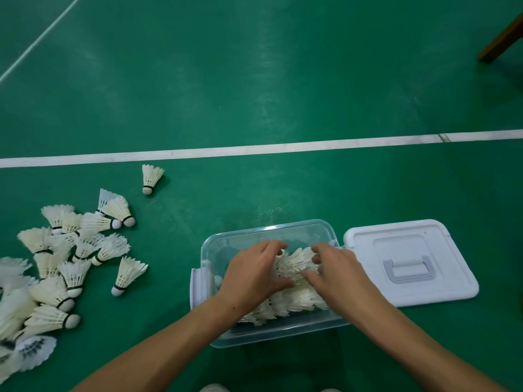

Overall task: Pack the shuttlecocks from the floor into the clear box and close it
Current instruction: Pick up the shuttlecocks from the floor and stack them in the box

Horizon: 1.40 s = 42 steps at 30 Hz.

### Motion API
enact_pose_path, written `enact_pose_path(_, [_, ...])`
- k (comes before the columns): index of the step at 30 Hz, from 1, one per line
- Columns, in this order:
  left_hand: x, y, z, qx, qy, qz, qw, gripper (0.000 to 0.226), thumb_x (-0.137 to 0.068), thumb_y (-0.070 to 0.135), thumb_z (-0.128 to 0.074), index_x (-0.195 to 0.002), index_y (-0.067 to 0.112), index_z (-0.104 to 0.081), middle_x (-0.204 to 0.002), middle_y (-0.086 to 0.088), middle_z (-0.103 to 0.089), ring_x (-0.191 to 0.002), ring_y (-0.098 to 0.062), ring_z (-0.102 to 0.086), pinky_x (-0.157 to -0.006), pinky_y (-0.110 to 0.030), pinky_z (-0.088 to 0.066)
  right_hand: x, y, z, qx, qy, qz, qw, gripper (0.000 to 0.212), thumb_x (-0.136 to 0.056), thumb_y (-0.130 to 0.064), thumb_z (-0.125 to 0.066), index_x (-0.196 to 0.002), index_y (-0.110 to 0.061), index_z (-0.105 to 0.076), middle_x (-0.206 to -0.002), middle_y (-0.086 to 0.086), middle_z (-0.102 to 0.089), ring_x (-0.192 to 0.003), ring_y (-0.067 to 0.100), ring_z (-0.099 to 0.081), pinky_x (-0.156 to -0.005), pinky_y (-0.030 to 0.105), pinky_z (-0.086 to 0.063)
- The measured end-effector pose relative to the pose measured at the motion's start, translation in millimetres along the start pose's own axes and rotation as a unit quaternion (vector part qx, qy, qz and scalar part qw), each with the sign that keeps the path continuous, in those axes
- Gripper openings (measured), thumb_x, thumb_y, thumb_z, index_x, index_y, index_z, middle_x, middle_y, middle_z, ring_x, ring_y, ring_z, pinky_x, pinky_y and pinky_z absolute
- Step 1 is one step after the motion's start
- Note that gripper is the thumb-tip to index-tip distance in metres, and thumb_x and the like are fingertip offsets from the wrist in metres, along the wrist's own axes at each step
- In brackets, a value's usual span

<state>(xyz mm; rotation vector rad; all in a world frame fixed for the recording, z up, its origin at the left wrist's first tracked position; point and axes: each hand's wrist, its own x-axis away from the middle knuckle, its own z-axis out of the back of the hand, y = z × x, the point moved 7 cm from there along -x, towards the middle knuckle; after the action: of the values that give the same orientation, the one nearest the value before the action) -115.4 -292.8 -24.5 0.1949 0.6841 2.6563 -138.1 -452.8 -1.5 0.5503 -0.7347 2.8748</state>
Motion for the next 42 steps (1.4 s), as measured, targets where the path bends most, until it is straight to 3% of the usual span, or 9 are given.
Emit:
enact_pose_path(2, [7.3, -1.7, 10.7, 0.027, 0.015, 0.001, 1.0, 0.072, -0.079, 0.068, -0.075, -0.138, 0.032, -0.052, -0.133, 0.015, -0.064, -0.117, -0.007, -0.062, -0.095, -0.031, -0.055, 7.1, -9.2, 20.2, -0.033, 0.026, 0.022, 0.999, 0.045, -0.096, -0.032, -0.071, -0.137, -0.02, -0.058, -0.119, -0.001, -0.072, -0.101, 0.014, -0.069, -0.092, 0.038, -0.058])
enact_pose_path(5, [22.1, -10.5, 42.9, 0.086, 0.067, 0.025, 0.994, 0.066, -0.079, 0.072, -0.072, -0.129, 0.032, -0.057, -0.123, 0.019, -0.066, -0.106, 0.0, -0.062, -0.088, -0.029, -0.057, 15.0, -34.2, 43.9, -0.074, 0.044, 0.069, 0.994, 0.037, -0.095, -0.037, -0.072, -0.129, -0.025, -0.062, -0.109, -0.01, -0.073, -0.088, 0.0, -0.069, -0.087, 0.032, -0.06])
enact_pose_path(11, [69.8, -60.7, 129.5, 0.155, 0.181, 0.1, 0.966, 0.061, -0.078, 0.072, -0.073, -0.123, 0.033, -0.06, -0.107, 0.021, -0.071, -0.096, 0.001, -0.067, -0.078, -0.033, -0.06, 20.0, -119.2, 41.9, -0.051, 0.015, 0.187, 0.981, 0.034, -0.093, -0.042, -0.074, -0.122, -0.027, -0.063, -0.094, -0.019, -0.074, -0.084, -0.003, -0.069, -0.082, 0.033, -0.06])
enact_pose_path(18, [159.6, -190.1, 160.6, 0.168, 0.237, 0.239, 0.926, 0.052, -0.078, 0.061, -0.082, -0.118, 0.035, -0.062, -0.096, 0.018, -0.073, -0.083, -0.003, -0.071, -0.073, -0.04, -0.061, 2.4, -230.8, -25.6, 0.032, -0.062, 0.308, 0.949, 0.039, -0.096, -0.047, -0.069, -0.128, -0.027, -0.058, -0.097, -0.014, -0.076, -0.087, 0.006, -0.07, -0.084, 0.037, -0.059])
enact_pose_path(23, [191.9, -263.5, 159.2, 0.165, 0.261, 0.312, 0.899, 0.048, -0.08, 0.044, -0.088, -0.117, 0.028, -0.063, -0.094, 0.014, -0.073, -0.08, -0.002, -0.069, -0.073, -0.027, -0.059, -21.8, -281.6, -95.7, 0.059, -0.097, 0.334, 0.936, 0.038, -0.095, -0.044, -0.069, -0.127, -0.025, -0.057, -0.1, -0.01, -0.077, -0.099, 0.018, -0.071, -0.087, 0.042, -0.057])
enact_pose_path(27, [196.2, -309.9, 159.6, 0.128, 0.245, 0.348, 0.896, 0.048, -0.08, 0.034, -0.09, -0.119, 0.026, -0.064, -0.099, 0.012, -0.072, -0.087, -0.006, -0.069, -0.081, -0.033, -0.061, -39.2, -305.8, -145.5, 0.09, -0.12, 0.335, 0.93, 0.033, -0.096, -0.039, -0.065, -0.124, -0.025, -0.054, -0.105, -0.003, -0.075, -0.103, 0.027, -0.068, -0.085, 0.044, -0.057])
enact_pose_path(32, [180.9, -348.7, 176.9, -0.051, 0.182, 0.327, 0.926, 0.05, -0.088, 0.029, -0.082, -0.133, 0.025, -0.061, -0.13, 0.008, -0.067, -0.121, -0.013, -0.06, -0.105, -0.037, -0.051, -59.0, -328.0, -194.1, 0.118, -0.132, 0.331, 0.927, 0.039, -0.097, -0.031, -0.066, -0.128, -0.017, -0.049, -0.121, 0.011, -0.065, -0.112, 0.037, -0.06, -0.089, 0.048, -0.054])
enact_pose_path(38, [150.5, -367.7, 171.2, -0.101, 0.062, 0.293, 0.949, 0.05, -0.09, 0.032, -0.08, -0.134, 0.032, -0.057, -0.105, 0.013, -0.074, -0.102, -0.012, -0.064, -0.09, -0.039, -0.057, -70.9, -331.0, -222.6, 0.082, -0.145, 0.309, 0.936, 0.039, -0.098, -0.017, -0.062, -0.133, -0.014, -0.043, -0.115, 0.015, -0.066, -0.106, 0.038, -0.06, -0.084, 0.05, -0.054])
enact_pose_path(42, [139.6, -367.9, 159.8, -0.106, -0.016, 0.259, 0.96, 0.05, -0.092, 0.03, -0.078, -0.134, 0.033, -0.05, -0.103, 0.012, -0.076, -0.093, -0.011, -0.069, -0.084, -0.038, -0.06, -81.2, -323.2, -232.8, 0.053, -0.164, 0.291, 0.941, 0.046, -0.098, -0.015, -0.064, -0.138, -0.017, -0.042, -0.112, 0.012, -0.068, -0.101, 0.033, -0.065, -0.084, 0.05, -0.056])
